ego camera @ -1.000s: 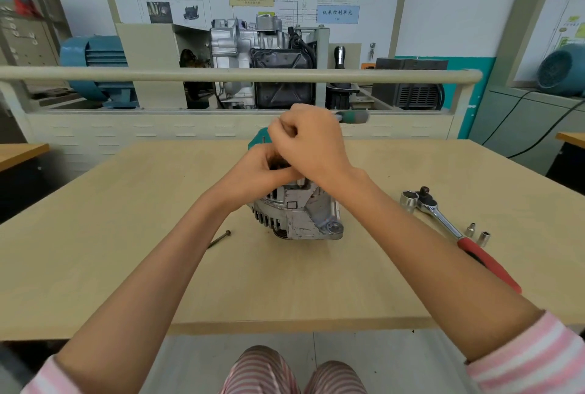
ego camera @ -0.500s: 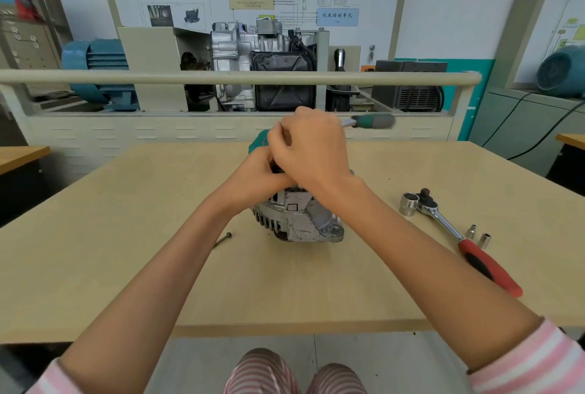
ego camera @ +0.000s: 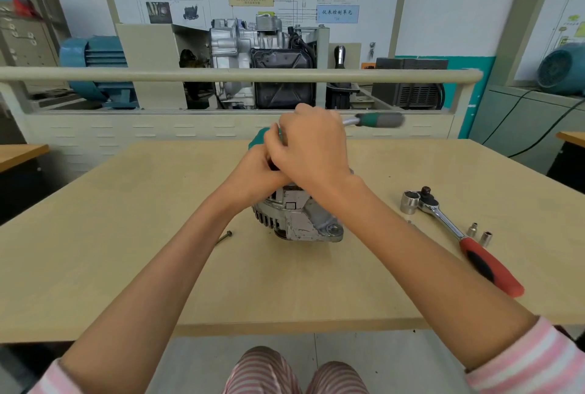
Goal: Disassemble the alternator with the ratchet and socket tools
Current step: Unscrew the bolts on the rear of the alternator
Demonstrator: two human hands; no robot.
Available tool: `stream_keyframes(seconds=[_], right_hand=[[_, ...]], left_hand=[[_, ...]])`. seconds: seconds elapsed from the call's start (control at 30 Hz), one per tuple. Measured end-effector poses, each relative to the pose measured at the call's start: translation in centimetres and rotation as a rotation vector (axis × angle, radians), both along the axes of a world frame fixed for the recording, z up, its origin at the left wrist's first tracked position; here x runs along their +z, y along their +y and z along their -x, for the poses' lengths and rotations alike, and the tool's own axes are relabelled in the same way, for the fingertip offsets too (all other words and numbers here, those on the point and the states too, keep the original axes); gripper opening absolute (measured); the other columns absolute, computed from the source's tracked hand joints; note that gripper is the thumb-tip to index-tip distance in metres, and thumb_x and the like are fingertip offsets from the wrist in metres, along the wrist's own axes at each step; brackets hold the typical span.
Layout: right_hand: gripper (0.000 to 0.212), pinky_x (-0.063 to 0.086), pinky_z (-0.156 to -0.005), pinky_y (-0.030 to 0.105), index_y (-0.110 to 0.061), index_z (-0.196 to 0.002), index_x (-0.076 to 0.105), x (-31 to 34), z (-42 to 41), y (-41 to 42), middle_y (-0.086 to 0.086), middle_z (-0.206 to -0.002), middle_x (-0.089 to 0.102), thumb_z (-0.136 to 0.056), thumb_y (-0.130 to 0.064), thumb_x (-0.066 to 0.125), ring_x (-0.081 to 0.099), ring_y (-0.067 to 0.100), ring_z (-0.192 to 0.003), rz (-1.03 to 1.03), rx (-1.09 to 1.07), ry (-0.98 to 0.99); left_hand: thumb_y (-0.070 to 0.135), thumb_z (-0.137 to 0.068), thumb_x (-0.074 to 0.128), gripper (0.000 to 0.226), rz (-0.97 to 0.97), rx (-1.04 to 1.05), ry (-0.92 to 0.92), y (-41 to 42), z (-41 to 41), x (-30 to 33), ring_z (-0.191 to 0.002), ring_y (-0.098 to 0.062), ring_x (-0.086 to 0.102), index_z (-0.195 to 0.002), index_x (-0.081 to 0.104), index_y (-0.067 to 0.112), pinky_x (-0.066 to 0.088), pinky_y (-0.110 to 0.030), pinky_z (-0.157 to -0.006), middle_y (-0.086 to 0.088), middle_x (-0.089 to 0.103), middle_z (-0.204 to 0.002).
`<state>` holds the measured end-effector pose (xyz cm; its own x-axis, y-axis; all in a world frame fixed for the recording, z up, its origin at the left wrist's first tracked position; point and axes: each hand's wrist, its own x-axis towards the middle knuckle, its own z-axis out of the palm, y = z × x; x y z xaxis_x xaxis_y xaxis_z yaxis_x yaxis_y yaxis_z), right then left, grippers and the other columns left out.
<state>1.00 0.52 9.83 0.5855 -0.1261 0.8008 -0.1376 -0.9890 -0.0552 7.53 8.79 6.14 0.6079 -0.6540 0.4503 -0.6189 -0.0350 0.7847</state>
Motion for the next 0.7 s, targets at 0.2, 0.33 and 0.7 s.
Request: stream_keyframes(seconds=[0.2, 0.33, 0.7], right_hand=[[0.042, 0.028, -0.057, 0.027, -0.011, -0.047, 0.033, 0.1, -0.3, -1.1, -0.001, -0.048, 0.034, -0.082, -0.006, 0.056, 0.036, 0.016, -0.052, -0.353, 0.569, -0.124], [0.031, 0.032, -0.062, 0.032, -0.012, -0.053, 0.050, -0.4, -0.2, -0.6, 0.002, -0.057, 0.045, -0.084, -0.015, 0.052, 0.045, 0.021, -0.062, -0.136, 0.316, -0.115], [0.042, 0.030, -0.055, 0.031, -0.014, -0.045, 0.033, 0.0, 0.1, -1.3, -0.004, -0.050, 0.033, -0.083, -0.011, 0.052, 0.034, 0.013, -0.051, -0.366, 0.459, -0.103]], left_hand=[[0.001, -0.083, 0.064, 0.013, 0.008, -0.125, -0.018, 0.5, 0.0, 0.2, -0.073, -0.008, 0.063, -0.080, 0.067, 0.013, 0.048, -0.020, -0.065, -0.001, 0.069, -0.073], [-0.006, -0.078, 0.063, 0.026, 0.048, -0.082, -0.022, 0.2, -0.1, 0.1, -0.072, 0.000, 0.063, -0.083, 0.065, 0.019, 0.050, -0.018, -0.063, 0.010, 0.069, -0.071], [0.004, -0.083, 0.066, 0.021, 0.017, -0.134, -0.039, 0.5, 0.7, 0.4, -0.070, 0.002, 0.062, -0.079, 0.067, 0.024, 0.046, -0.013, -0.063, 0.012, 0.069, -0.071]])
